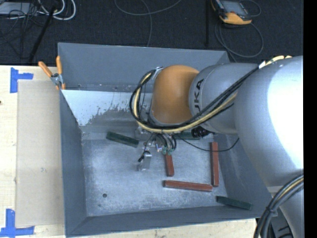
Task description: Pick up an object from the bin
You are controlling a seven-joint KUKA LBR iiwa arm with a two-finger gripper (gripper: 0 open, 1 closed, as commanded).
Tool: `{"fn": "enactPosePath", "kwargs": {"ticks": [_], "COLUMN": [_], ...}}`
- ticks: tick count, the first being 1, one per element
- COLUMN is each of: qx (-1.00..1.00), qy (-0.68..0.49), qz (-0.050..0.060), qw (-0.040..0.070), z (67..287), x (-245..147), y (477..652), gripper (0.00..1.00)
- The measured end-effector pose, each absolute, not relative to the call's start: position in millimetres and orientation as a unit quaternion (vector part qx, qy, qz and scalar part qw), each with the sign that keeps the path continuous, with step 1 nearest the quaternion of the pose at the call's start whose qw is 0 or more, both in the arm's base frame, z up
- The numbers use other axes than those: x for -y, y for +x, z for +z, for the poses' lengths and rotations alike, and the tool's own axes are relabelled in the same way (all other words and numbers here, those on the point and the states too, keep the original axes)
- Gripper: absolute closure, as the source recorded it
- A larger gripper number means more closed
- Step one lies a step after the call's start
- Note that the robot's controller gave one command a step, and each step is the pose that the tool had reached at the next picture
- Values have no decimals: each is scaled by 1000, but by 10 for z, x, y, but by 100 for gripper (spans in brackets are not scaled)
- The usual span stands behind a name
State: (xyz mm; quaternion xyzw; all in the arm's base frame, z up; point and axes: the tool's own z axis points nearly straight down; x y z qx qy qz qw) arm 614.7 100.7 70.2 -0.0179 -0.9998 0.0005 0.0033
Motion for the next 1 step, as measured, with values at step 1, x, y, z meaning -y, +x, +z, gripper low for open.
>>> {"fn": "enactPosePath", "kwargs": {"ticks": [1], "qx": [999], "qy": [35], "qz": [-1], "qw": [-2], "z": [699], "x": [-1615], "y": [6218], "gripper": [0]}}
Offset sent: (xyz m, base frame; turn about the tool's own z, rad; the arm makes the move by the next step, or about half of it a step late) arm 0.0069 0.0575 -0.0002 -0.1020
